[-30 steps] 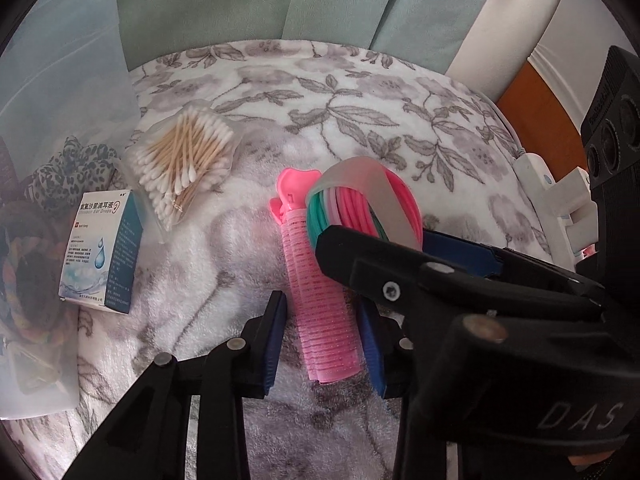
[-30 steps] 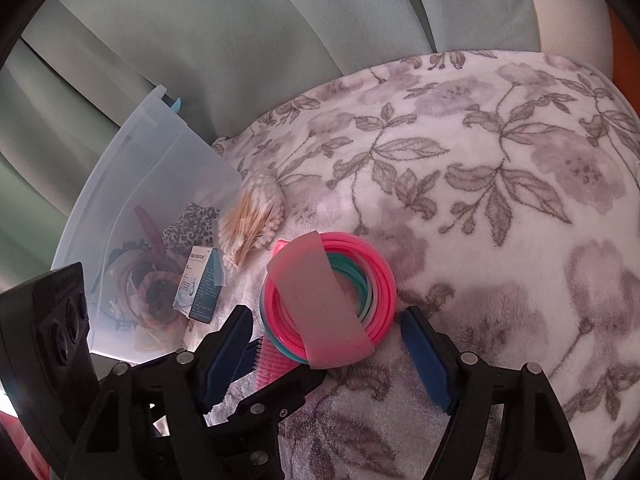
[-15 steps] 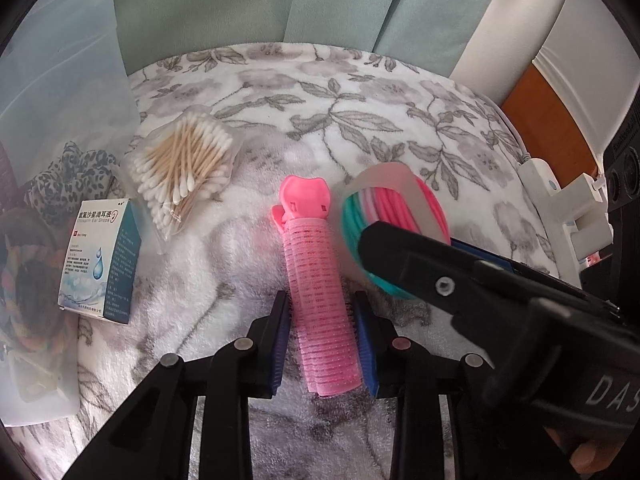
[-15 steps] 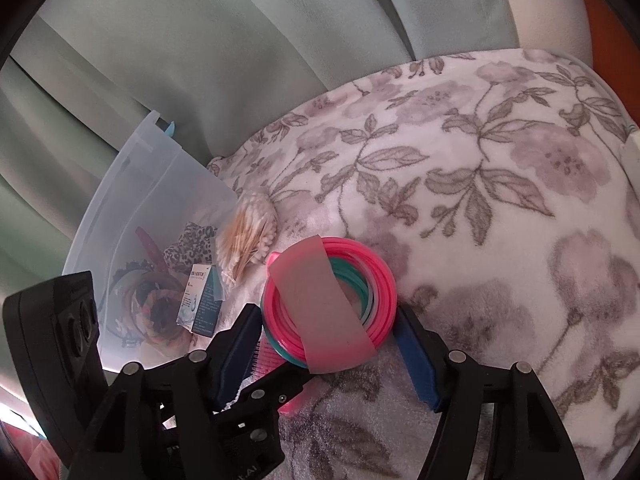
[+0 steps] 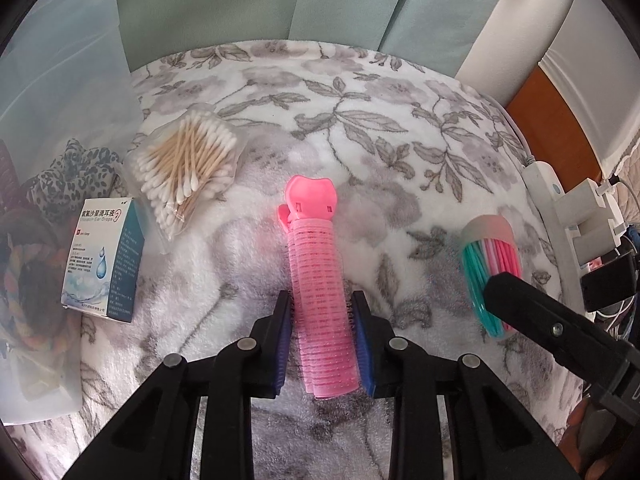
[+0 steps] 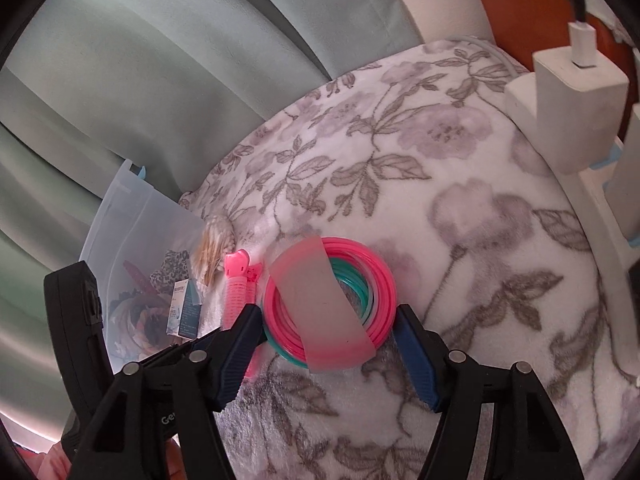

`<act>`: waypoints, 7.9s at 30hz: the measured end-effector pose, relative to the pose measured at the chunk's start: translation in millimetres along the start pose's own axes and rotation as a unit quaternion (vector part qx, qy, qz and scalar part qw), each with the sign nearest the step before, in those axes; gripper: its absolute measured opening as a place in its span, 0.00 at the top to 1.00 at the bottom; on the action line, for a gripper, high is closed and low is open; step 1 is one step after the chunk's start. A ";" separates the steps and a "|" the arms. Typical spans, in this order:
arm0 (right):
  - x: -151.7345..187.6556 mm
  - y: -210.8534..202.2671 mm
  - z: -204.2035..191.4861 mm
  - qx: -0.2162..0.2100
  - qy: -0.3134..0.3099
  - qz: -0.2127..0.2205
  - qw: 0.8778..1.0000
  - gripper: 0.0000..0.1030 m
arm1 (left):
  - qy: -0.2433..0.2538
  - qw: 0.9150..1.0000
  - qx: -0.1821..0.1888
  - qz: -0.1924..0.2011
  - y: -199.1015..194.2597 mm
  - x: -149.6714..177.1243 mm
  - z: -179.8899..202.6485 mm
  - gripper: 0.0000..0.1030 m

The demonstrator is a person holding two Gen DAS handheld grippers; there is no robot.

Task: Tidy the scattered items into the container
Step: 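Lift and carry the pink roller and ring bundle over the clear box with both grippers, then open both grippers to drop the roller and ring bundle into the box, then withdraw both grippers from the box toward the cotton swabs and ear-drop box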

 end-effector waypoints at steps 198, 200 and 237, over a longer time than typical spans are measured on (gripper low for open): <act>39.1 -58.3 -235.1 -0.044 -0.168 0.063 0.983 0.00 | -0.127 0.975 0.030 0.180 -225.6 -11.5 -163.1 0.00; 39.3 -64.0 -223.2 -0.037 -0.160 0.067 0.984 0.00 | -0.119 0.976 0.044 0.177 -222.2 -9.3 -149.6 0.00; 38.5 -41.5 -71.1 0.044 -0.050 0.024 0.997 0.00 | -0.131 0.989 0.006 0.063 -103.3 17.2 -85.5 0.01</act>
Point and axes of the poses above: each gripper's, at about its wrist camera, not at the fingertips, and y roughly the way its jaws point, z to its right, x to its underside, the point moved 7 cm from there along y, roughly the way its jaws point, and after that the axes turned 10 degrees about -x, right-handed, at the moved point
